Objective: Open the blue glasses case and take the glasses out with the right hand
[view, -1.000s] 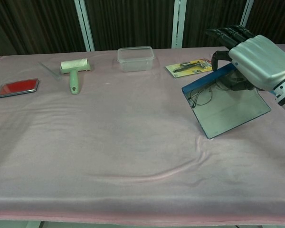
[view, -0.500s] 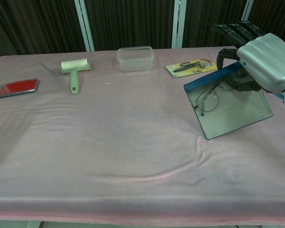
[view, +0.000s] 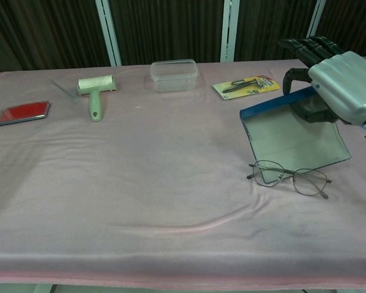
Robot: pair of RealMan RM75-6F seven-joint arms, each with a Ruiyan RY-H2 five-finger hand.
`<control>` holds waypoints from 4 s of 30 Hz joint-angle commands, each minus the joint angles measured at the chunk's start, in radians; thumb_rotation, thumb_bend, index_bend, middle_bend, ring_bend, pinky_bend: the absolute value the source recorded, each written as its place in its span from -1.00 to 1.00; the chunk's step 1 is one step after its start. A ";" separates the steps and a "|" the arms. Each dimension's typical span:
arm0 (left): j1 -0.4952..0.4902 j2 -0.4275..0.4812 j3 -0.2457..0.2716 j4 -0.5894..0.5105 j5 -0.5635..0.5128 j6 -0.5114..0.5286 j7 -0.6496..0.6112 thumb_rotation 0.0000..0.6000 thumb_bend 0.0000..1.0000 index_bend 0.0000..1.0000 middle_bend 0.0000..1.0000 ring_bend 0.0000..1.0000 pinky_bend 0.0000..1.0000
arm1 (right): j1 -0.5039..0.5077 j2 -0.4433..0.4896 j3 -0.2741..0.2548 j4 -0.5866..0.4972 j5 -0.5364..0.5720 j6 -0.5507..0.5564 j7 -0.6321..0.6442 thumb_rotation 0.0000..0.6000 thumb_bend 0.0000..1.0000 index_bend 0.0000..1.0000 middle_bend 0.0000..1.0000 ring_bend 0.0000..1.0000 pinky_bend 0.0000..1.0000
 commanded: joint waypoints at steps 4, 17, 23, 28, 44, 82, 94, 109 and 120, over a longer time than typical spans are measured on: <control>0.000 -0.001 0.000 0.000 0.001 0.001 0.002 1.00 -0.13 -1.00 -1.00 -1.00 -0.93 | 0.012 0.020 0.003 0.005 0.005 -0.026 -0.020 1.00 0.10 0.35 -0.73 -0.88 -0.92; -0.003 -0.007 0.000 0.000 -0.006 -0.008 0.016 1.00 -0.13 -1.00 -1.00 -1.00 -0.93 | 0.051 0.051 0.015 0.000 0.024 -0.146 -0.108 1.00 0.09 0.21 -0.74 -0.88 -0.92; -0.003 -0.008 0.000 0.000 -0.005 -0.009 0.016 1.00 -0.13 -1.00 -1.00 -1.00 -0.93 | 0.058 0.057 0.026 -0.005 0.040 -0.254 -0.154 1.00 0.09 -0.03 -0.77 -0.88 -0.92; -0.005 -0.011 0.000 0.001 -0.011 -0.016 0.022 1.00 -0.13 -1.00 -1.00 -1.00 -0.93 | 0.071 0.061 0.054 -0.014 0.076 -0.423 -0.200 1.00 0.06 -0.16 -0.81 -0.89 -0.93; -0.006 -0.012 -0.001 0.002 -0.015 -0.018 0.023 1.00 -0.13 -1.00 -1.00 -1.00 -0.93 | 0.042 0.171 0.006 -0.130 0.034 -0.467 -0.011 1.00 -0.37 -0.67 -1.00 -1.00 -1.00; 0.002 -0.001 0.008 0.001 0.011 0.005 -0.003 1.00 -0.13 -1.00 -1.00 -1.00 -0.93 | -0.003 0.670 -0.101 -1.199 0.000 -0.514 -0.312 1.00 -0.06 0.36 -0.95 -1.00 -1.00; 0.004 0.002 0.009 0.001 0.017 0.007 -0.008 1.00 -0.13 -1.00 -1.00 -1.00 -0.93 | -0.012 0.662 -0.098 -1.198 0.019 -0.562 -0.289 1.00 -0.06 0.31 -0.95 -1.00 -1.00; 0.007 0.006 0.012 0.001 0.026 0.014 -0.018 1.00 -0.13 -1.00 -1.00 -1.00 -0.93 | -0.012 0.630 -0.088 -1.178 0.021 -0.586 -0.289 1.00 -0.04 0.34 -0.94 -1.00 -1.00; 0.008 0.008 0.013 0.001 0.030 0.016 -0.020 1.00 -0.13 -1.00 -1.00 -1.00 -0.93 | -0.012 0.619 -0.083 -1.167 0.022 -0.596 -0.294 1.00 -0.02 0.35 -0.94 -1.00 -1.00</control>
